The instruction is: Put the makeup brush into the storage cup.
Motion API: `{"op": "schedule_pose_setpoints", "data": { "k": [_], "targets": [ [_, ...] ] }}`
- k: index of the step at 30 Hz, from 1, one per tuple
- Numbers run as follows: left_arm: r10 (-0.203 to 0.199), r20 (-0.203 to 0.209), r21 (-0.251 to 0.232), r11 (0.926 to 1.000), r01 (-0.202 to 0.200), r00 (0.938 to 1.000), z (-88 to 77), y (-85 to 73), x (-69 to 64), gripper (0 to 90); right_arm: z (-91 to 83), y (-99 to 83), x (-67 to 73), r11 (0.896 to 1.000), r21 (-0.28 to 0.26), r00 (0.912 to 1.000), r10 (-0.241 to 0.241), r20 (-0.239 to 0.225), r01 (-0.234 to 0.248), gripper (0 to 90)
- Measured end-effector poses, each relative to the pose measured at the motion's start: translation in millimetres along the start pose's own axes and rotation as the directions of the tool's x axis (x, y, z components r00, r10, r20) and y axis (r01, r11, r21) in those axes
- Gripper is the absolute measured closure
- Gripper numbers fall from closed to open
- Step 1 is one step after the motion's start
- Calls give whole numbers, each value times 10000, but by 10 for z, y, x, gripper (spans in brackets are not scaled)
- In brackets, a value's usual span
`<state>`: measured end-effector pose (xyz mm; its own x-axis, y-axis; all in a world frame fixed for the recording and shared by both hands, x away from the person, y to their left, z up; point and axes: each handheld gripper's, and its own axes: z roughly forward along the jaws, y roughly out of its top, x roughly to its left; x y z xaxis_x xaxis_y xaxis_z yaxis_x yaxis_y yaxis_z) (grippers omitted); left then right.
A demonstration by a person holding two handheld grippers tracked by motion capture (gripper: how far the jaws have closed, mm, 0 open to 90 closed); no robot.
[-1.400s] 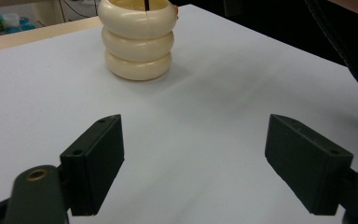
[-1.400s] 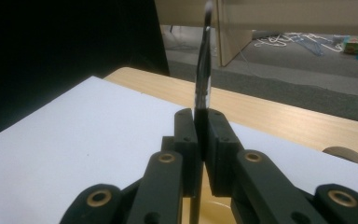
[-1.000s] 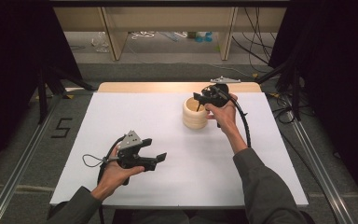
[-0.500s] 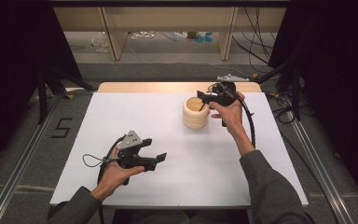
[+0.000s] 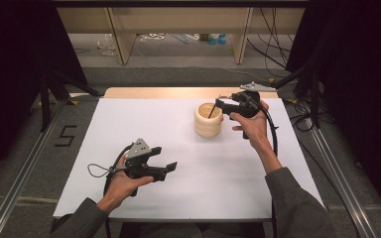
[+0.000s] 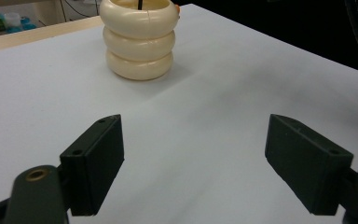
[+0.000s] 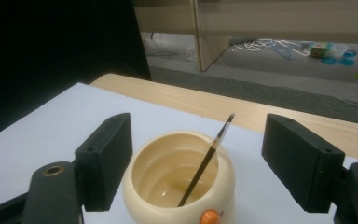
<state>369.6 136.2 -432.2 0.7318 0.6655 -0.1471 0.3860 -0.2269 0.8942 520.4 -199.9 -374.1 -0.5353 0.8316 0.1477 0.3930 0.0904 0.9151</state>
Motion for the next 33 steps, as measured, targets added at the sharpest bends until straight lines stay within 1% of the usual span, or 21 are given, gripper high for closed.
{"op": "schedule_pose_setpoints", "data": {
  "k": [1, 2, 4, 5, 7, 8, 9, 10, 14, 16, 17, 18, 19, 22, 25, 26, 27, 28, 31, 32, 33],
  "targets": [
    [12, -2, 4, 10000, -12, 10000, 0, 1, 1, 191, -10, -8, 16, 10000, -12, 10000, 78, -35, -78, 254],
    [-1, -2, 1, 10000, 1, 10000, 0, 0, -1, 191, -25, -16, 22, 10000, -11, 10000, -55, -3, 55, 254],
    [3, 1, -17, 10000, -3, 10000, -1, 1, 0, 191, -49, -38, 47, 10000, 5, 10000, -79, -48, 79, 254],
    [-3, 1, -21, 10000, 3, 10000, 0, 2, 0, 191, -65, -45, 66, 9999, 98, 9999, 38, -153, -37, 254],
    [0, -22, -23, 10000, 0, 10000, -2, 2, -1, 191, -81, -52, 97, 9998, 137, 9998, -125, -172, 128, 253],
    [-40, -6, -28, 10000, 40, 10000, -2, 1, -4, 191, -87, -56, 111, 9999, -51, 9996, -158, -249, 157, 254],
    [-125, -9, -41, 9999, 125, 9999, -1, 0, -10, 191, -103, -52, 131, 9999, -36, 9994, -105, -336, 104, 254],
    [-104, -7, -38, 9999, 104, 9999, -1, 0, -10, 190, -114, -51, 146, 9997, 6, 9993, -225, -311, 225, 252],
    [-115, -1, -46, 9999, 115, 9999, -2, -1, -11, 190, -139, -66, 196, 9998, -70, 9976, -163, -671, 159, 241],
    [-113, 6, -31, 9999, 113, 9999, 0, 0, -10, 190, -151, -83, 215, 9995, -31, 9978, -309, -586, 307, 236],
    [5, 1, -25, 10000, -5, 10000, -2, 2, -3, 189, -154, -89, 224, 9997, 21, 9977, -244, -628, 246, 235],
    [-86, 16, -42, 10000, 86, 10000, -1, 1, -6, 189, -163, -94, 234, 9998, 111, 9977, -187, -656, 194, 236],
    [-149, 18, -61, 9999, 149, 9999, -3, 1, -8, 189, -160, -106, 240, 9997, 17, 9972, -229, -717, 230, 236],
    [-137, 14, -59, 9999, 137, 9999, -3, 1, -7, 189, -179, -124, 260, 9994, 112, 9971, -322, -690, 330, 235],
    [-136, 19, -53, 9999, 136, 9999, -3, 1, -8, 187, -192, -131, 278, 9989, 17, 9965, -475, -691, 477, 235],
    [-142, 19, -49, 9999, 142, 9999, -3, 1, -7, 187, -197, -133, 292, 9992, 20, 9961, -386, -792, 389, 235],
    [-142, 9, -44, 9999, 142, 9999, -2, 0, -5, 186, -214, -129, 303, 9990, 76, 9961, -436, -768, 443, 235],
    [-99, -2, -43, 9999, 99, 10000, -2, 1, -3, 186, -209, -136, 311, 9987, -55, 9952, -518, -831, 516, 235],
    [-148, 19, -53, 9999, 148, 9999, -2, 1, -6, 186, -233, -150, 341, 9983, 88, 9944, -560, -900, 570, 234],
    [-153, 15, -55, 9999, 154, 9999, -1, 1, -6, 186, -236, -157, 354, 9989, 45, 9940, -468, -993, 475, 232],
    [-149, 15, -54, 9999, 150, 9999, -2, 1, -6, 186, -235, -165, 359, 9984, 16, 9939, -553, -949, 557, 231]
  ]
}}
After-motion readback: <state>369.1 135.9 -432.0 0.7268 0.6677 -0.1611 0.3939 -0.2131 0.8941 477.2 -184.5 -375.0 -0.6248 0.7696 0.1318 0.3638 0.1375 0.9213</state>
